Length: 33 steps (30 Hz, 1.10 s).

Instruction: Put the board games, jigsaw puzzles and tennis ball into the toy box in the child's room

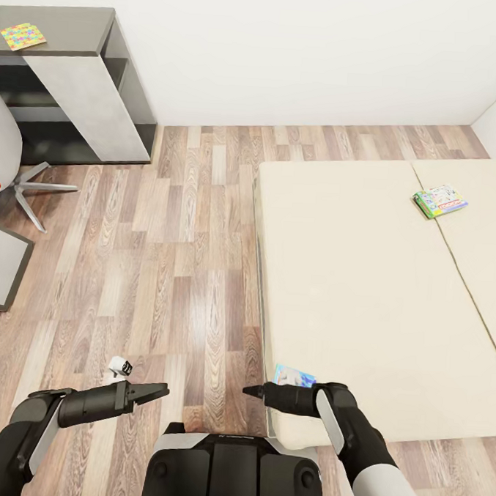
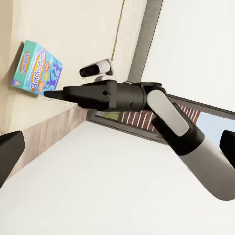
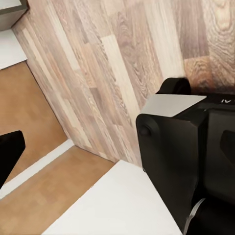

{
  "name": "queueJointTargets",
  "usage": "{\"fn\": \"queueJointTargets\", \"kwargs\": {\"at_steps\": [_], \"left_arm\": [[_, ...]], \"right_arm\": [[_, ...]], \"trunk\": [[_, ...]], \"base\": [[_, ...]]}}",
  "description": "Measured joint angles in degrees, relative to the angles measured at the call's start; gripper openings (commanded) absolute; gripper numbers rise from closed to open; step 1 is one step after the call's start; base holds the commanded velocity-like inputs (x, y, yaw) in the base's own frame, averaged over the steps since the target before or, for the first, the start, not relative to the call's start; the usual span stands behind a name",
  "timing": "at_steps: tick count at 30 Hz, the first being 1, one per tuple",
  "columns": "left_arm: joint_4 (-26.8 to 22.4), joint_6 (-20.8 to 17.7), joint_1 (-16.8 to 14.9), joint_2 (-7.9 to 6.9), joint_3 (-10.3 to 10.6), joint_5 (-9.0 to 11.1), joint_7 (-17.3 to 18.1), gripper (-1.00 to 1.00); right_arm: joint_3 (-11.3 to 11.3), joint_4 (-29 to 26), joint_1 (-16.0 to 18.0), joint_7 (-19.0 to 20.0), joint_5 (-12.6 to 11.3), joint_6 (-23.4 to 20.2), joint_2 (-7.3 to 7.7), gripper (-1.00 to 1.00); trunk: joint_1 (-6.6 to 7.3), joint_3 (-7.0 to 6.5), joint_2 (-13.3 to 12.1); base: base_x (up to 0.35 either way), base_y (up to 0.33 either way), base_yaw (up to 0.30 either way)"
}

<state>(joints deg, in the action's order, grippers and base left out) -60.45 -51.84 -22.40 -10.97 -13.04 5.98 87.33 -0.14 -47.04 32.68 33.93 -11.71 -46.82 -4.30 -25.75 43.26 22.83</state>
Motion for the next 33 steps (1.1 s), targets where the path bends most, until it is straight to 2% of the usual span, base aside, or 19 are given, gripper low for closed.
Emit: {"fn": "queueJointTargets", "kwargs": {"at_steps": [10, 17, 21, 29, 33], "left_arm": [[0.00, -0.02, 0.00, 0.00, 0.00, 0.00, 0.01, 1.00], [0.00, -0.02, 0.00, 0.00, -0.04, 0.00, 0.01, 1.00], [0.00, -0.02, 0.00, 0.00, -0.06, 0.00, 0.01, 1.00], [0.00, -0.05, 0.00, -0.02, -0.09, -0.02, 0.01, 1.00], [0.00, -0.07, 0.00, -0.06, -0.18, -0.07, 0.01, 1.00]], "right_arm": [[-0.01, -8.56, -0.04, 1.20, -0.11, -3.74, 0.00, 1.00], [-0.04, -11.90, -0.56, 1.26, -0.03, -5.09, 0.07, 1.00], [-0.01, -14.80, -2.55, 1.26, -0.03, -5.35, 0.06, 1.00], [0.25, -25.90, -7.72, 0.92, 0.10, -6.52, 0.09, 1.00], [0.04, -27.78, -8.63, 0.70, 0.19, -7.04, 0.12, 1.00]], "trunk": [[0.00, 0.00, 0.00], [0.00, 0.00, 0.00], [0.00, 0.00, 0.00], [0.00, 0.00, 0.00], [0.00, 0.00, 0.00]], "base": [[0.000, 0.000, 0.000], [0.000, 0.000, 0.000], [0.000, 0.000, 0.000], [0.000, 0.000, 0.000], [0.000, 0.000, 0.000]]}}
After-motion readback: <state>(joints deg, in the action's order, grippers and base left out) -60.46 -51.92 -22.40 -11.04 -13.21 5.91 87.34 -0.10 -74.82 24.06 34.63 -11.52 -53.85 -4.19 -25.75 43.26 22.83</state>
